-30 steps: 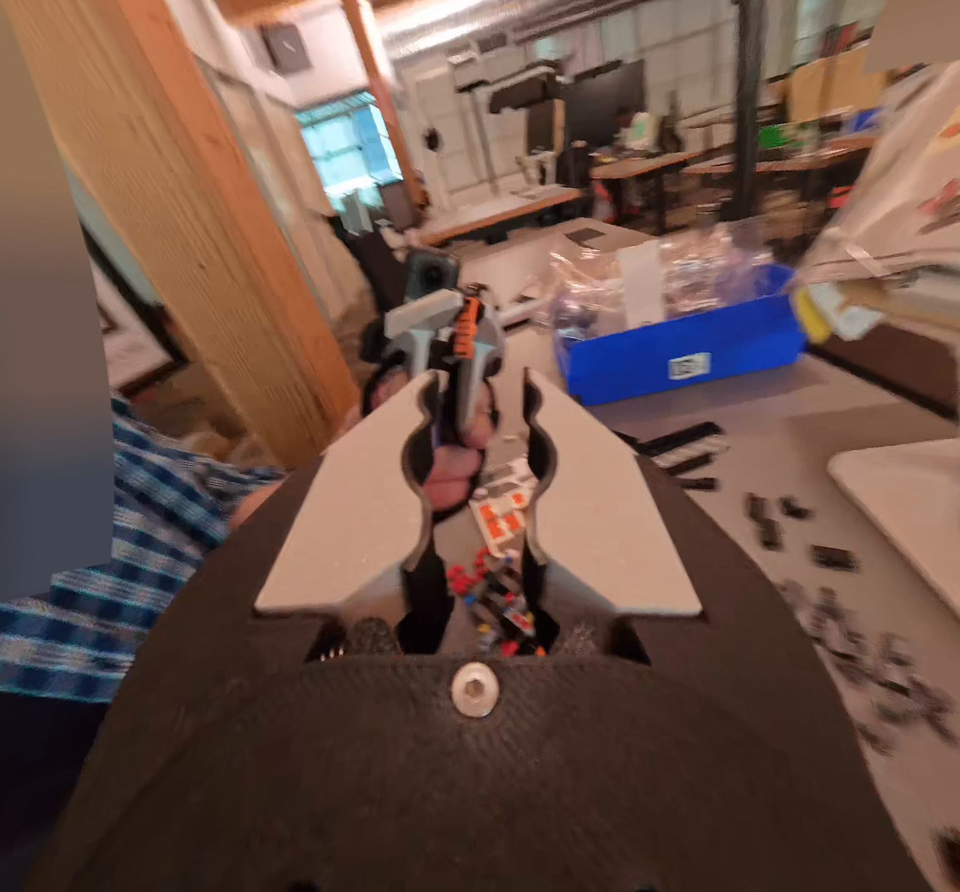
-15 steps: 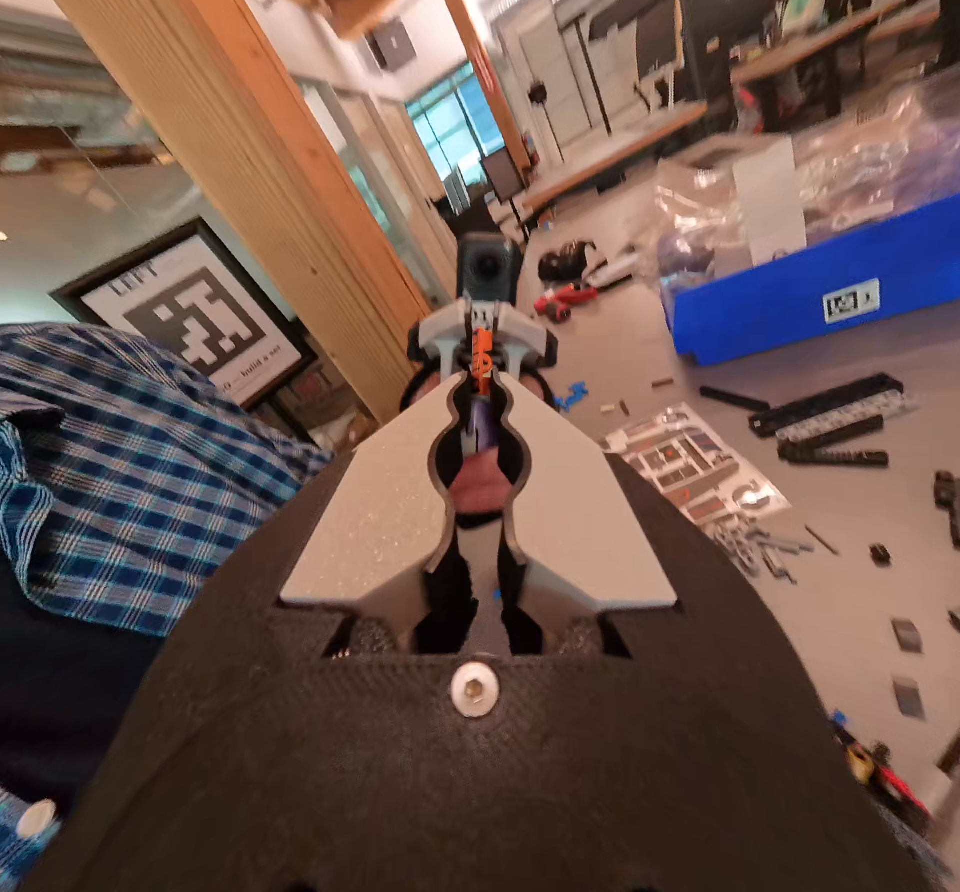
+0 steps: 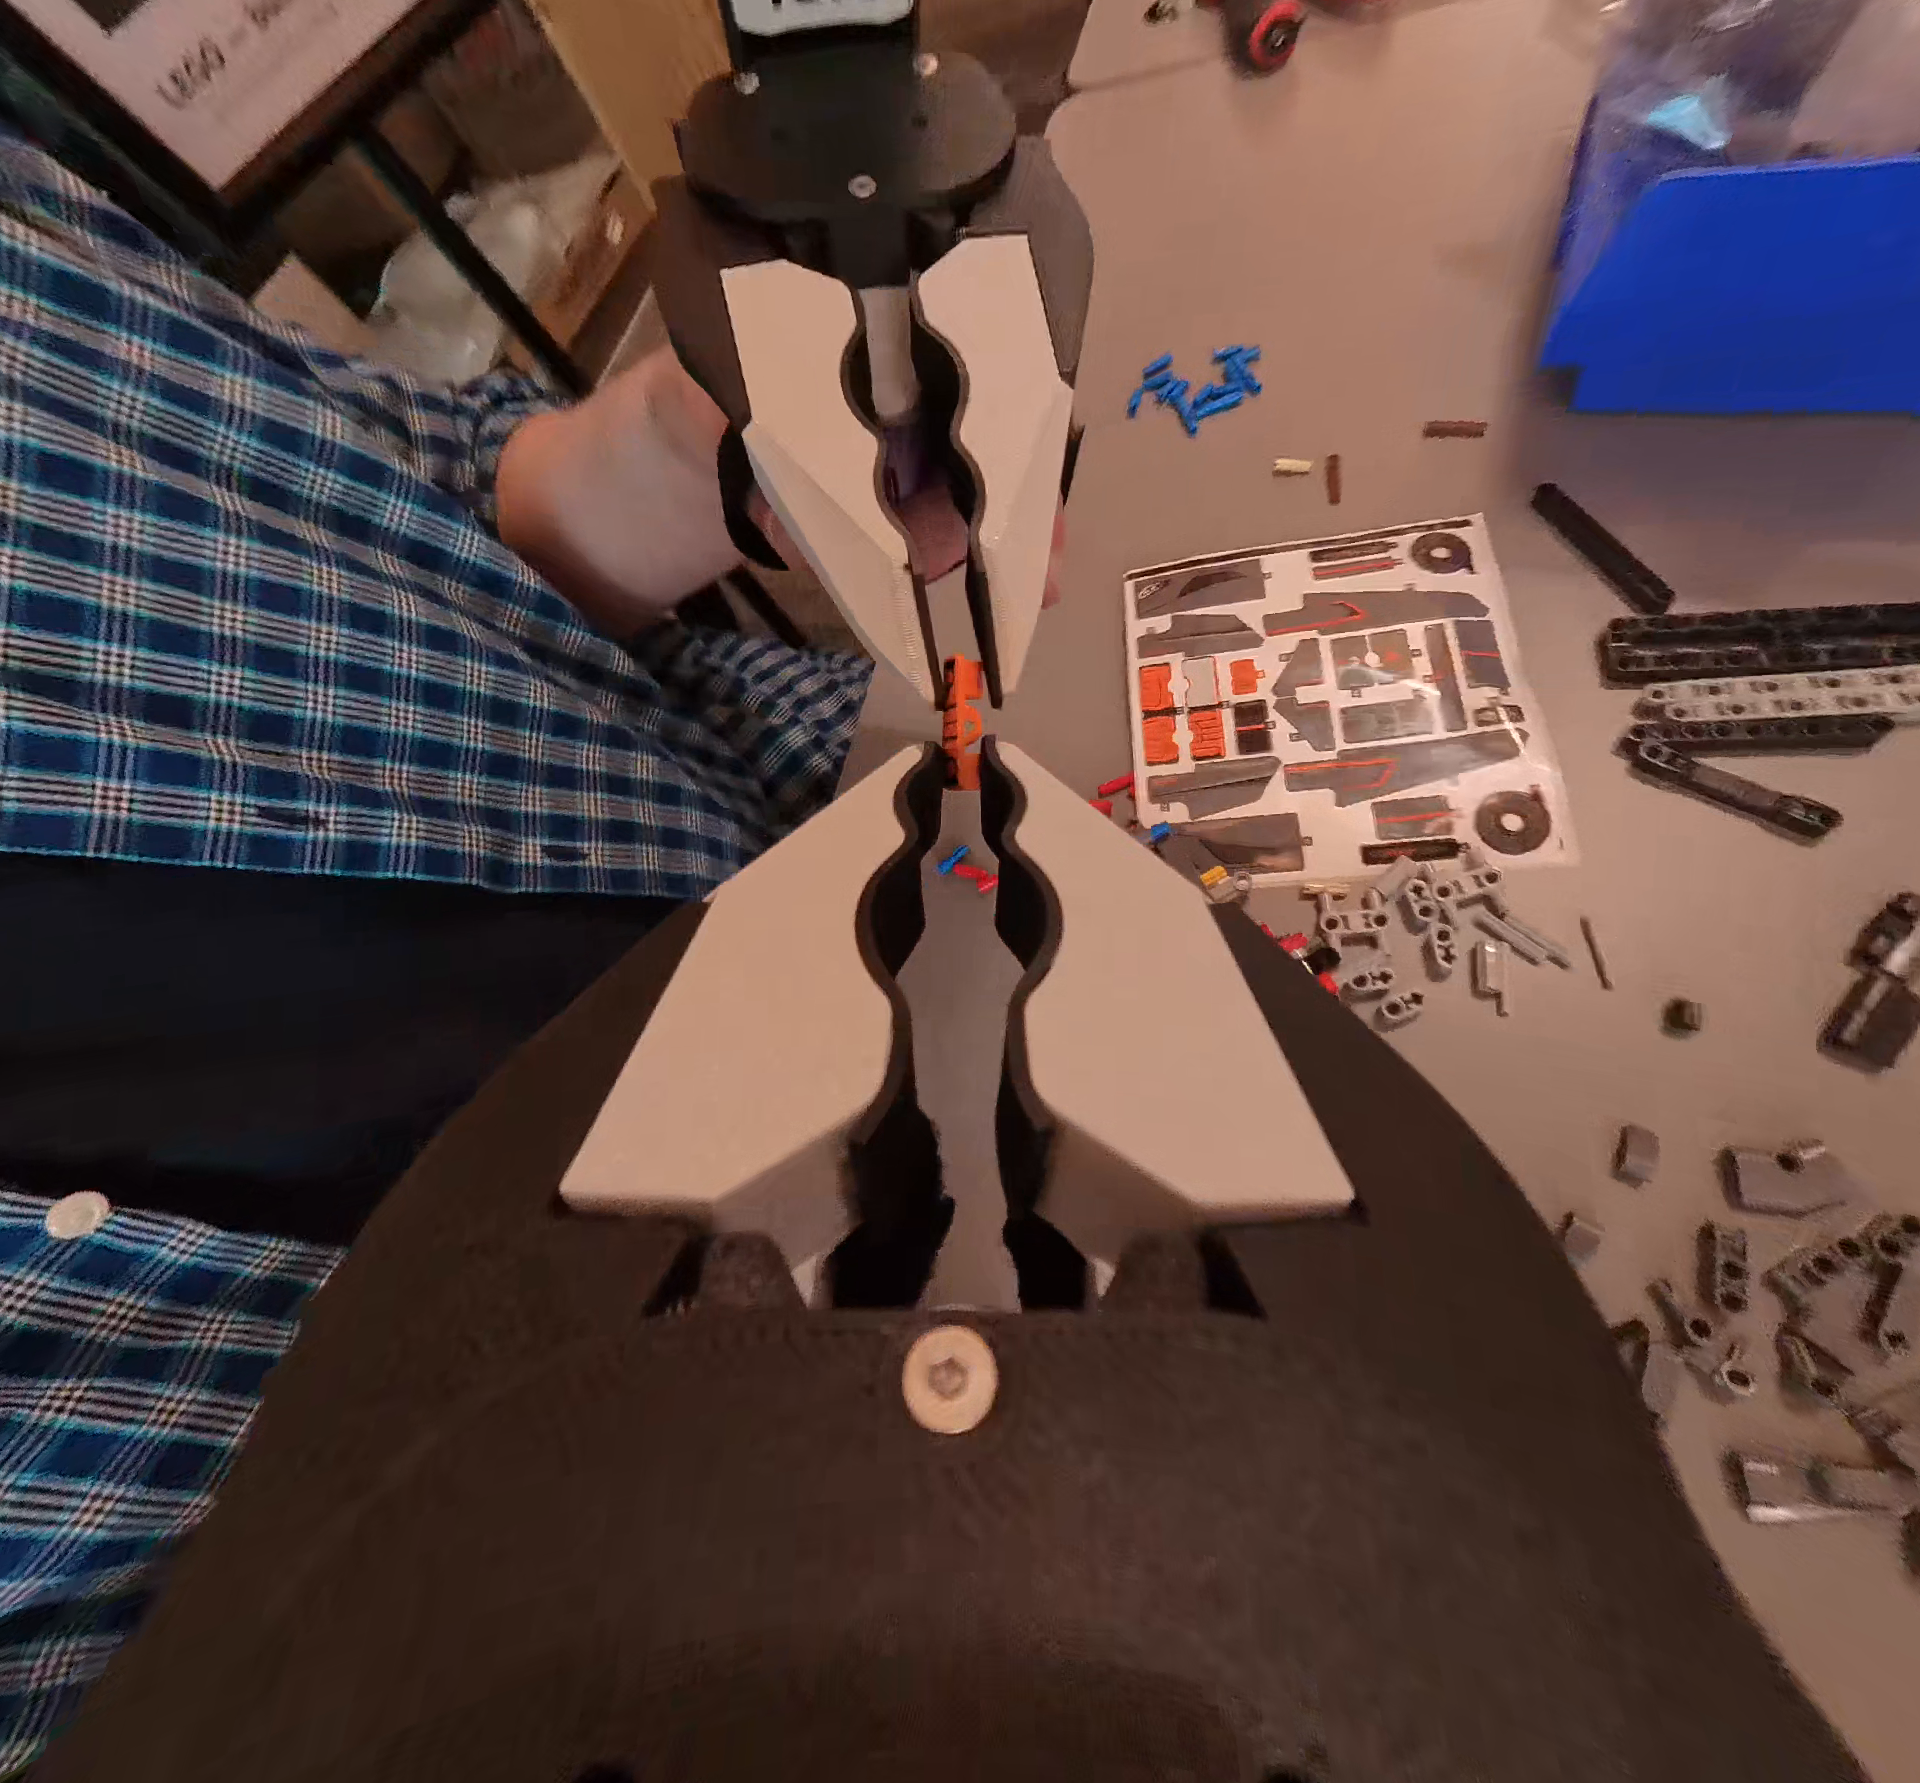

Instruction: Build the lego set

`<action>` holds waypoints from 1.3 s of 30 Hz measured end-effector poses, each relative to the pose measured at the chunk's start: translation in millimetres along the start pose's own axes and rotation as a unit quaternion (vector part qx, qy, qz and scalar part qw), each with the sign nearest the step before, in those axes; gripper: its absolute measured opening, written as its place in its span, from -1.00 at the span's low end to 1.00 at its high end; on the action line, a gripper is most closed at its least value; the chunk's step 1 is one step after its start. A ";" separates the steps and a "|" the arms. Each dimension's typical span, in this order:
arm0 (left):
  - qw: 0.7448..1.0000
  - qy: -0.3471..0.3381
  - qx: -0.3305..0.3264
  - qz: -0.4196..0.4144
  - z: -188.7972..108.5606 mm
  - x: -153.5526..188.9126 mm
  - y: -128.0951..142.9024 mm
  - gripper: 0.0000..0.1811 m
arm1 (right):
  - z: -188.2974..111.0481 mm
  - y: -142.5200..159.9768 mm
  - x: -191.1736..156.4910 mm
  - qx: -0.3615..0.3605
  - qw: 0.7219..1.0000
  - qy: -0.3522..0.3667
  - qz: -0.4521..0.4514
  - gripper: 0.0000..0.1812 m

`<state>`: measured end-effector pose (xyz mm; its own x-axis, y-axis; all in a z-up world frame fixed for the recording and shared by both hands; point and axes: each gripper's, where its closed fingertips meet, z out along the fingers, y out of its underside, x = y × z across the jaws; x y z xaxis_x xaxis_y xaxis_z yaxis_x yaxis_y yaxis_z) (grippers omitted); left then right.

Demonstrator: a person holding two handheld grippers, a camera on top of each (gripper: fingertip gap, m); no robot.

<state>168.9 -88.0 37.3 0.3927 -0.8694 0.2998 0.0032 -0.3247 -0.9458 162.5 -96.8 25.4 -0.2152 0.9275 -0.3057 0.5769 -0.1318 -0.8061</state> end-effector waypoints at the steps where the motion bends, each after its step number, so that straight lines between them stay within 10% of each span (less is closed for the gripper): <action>1: 1.000 -0.005 -0.006 -0.003 -4.5 0.9 3.6 -0.91 | 6.5 0.3 -1.8 -0.015 1.000 -0.009 -0.004 -0.95; 9: 0.987 -0.075 0.026 -0.140 -67.8 -10.9 41.8 -0.96 | 70.1 -5.4 6.3 -0.055 0.998 -0.016 -0.017 -0.86; 17: 0.922 -0.215 0.028 -0.320 -130.5 -46.9 149.1 -0.96 | 107.3 8.0 1.6 -0.084 0.996 -0.032 -0.027 -0.93; 29: 0.922 -0.292 -0.004 -0.253 -151.7 -59.3 177.3 -0.79 | 103.4 11.4 1.5 -0.083 0.996 -0.017 -0.027 -0.95; 39: 0.898 -0.387 -0.200 -0.063 -138.7 -62.1 199.7 -0.69 | 102.1 24.0 -5.6 -0.079 0.995 0.010 -0.054 -0.89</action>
<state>17.6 -150.5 -152.9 0.9346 -0.3470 0.0781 -0.1770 -0.6444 -0.7439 97.1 -140.9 -44.0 -0.2683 0.9400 -0.2105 0.6687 0.0245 -0.7432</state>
